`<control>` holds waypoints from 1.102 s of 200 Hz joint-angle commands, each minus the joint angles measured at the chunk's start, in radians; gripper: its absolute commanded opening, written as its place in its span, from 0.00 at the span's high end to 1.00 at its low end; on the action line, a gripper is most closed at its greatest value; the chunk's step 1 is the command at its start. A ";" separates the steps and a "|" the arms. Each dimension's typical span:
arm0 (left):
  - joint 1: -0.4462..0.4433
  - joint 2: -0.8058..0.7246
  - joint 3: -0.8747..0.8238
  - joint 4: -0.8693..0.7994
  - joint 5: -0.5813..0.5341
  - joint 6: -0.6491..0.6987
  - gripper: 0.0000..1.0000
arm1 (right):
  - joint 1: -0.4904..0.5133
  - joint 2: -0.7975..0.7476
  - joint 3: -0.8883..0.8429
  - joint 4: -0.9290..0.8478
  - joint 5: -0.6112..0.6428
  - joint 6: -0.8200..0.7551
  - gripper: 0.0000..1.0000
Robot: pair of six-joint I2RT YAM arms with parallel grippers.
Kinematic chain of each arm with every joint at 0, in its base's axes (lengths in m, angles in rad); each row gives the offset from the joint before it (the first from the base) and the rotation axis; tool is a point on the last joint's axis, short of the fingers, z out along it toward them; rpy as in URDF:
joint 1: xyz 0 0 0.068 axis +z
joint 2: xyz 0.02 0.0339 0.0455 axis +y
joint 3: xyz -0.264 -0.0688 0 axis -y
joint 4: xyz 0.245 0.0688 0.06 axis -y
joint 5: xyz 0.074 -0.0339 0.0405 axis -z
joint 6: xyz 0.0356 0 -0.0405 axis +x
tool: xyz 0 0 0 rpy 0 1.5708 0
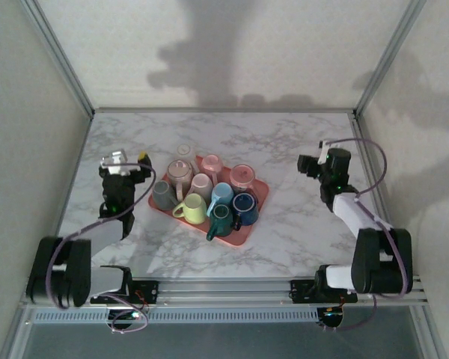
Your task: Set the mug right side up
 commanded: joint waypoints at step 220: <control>-0.907 -0.106 0.450 -1.389 0.293 -0.315 0.36 | 0.157 -0.311 0.192 -1.066 -0.532 0.143 0.38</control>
